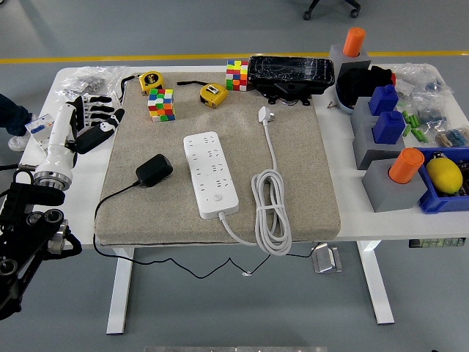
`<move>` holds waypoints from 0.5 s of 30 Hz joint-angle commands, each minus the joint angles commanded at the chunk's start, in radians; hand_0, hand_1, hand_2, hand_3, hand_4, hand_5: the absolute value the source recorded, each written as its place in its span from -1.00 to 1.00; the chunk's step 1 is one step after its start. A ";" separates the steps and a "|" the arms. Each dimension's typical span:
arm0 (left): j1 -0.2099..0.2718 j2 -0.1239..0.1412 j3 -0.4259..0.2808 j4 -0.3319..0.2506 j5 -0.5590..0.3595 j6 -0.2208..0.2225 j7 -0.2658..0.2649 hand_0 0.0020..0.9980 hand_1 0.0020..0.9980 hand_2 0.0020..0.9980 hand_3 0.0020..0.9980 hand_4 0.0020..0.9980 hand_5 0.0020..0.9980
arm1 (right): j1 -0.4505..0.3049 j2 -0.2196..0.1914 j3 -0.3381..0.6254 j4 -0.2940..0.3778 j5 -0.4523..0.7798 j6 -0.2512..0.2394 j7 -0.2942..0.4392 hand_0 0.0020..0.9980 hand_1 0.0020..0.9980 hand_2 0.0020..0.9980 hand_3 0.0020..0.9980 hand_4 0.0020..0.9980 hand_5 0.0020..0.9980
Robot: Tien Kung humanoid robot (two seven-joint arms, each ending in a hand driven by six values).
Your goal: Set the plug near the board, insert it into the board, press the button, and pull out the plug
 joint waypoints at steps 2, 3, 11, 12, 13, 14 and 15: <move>0.002 0.003 -0.007 -0.004 0.002 -0.003 0.004 -0.09 0.03 0.08 0.18 0.61 -0.39 | 0.002 -0.001 -0.002 0.001 -0.001 -0.001 0.000 0.21 0.25 0.25 0.10 0.89 -0.05; 0.003 0.004 -0.009 -0.006 0.004 -0.004 0.006 -0.09 0.03 0.08 0.18 0.61 -0.39 | 0.004 -0.002 -0.002 0.001 -0.001 -0.001 0.000 0.21 0.25 0.25 0.10 0.89 -0.05; 0.001 0.014 -0.027 -0.023 0.014 -0.021 0.025 -0.08 0.03 0.08 0.18 0.60 -0.39 | 0.020 -0.010 -0.006 0.001 -0.002 -0.004 -0.001 0.21 0.25 0.25 0.10 0.89 -0.04; 0.001 0.015 -0.032 -0.028 0.015 -0.023 0.027 -0.08 0.03 0.08 0.18 0.60 -0.39 | 0.021 -0.012 -0.007 0.001 -0.002 -0.005 -0.001 0.21 0.25 0.25 0.10 0.89 -0.04; 0.001 0.017 -0.035 -0.031 0.016 -0.023 0.028 -0.08 0.03 0.08 0.18 0.60 -0.39 | 0.022 -0.012 -0.008 0.001 -0.001 -0.005 -0.001 0.21 0.25 0.25 0.10 0.89 -0.04; 0.002 0.017 -0.036 -0.033 0.016 -0.024 0.028 -0.08 0.03 0.08 0.18 0.60 -0.39 | 0.023 -0.013 -0.009 0.000 -0.002 -0.005 -0.001 0.21 0.25 0.25 0.10 0.89 -0.04; 0.003 0.019 -0.039 -0.037 0.017 -0.024 0.028 -0.08 0.03 0.08 0.18 0.60 -0.39 | 0.023 -0.014 -0.011 0.000 -0.002 -0.005 -0.001 0.21 0.25 0.25 0.10 0.89 -0.04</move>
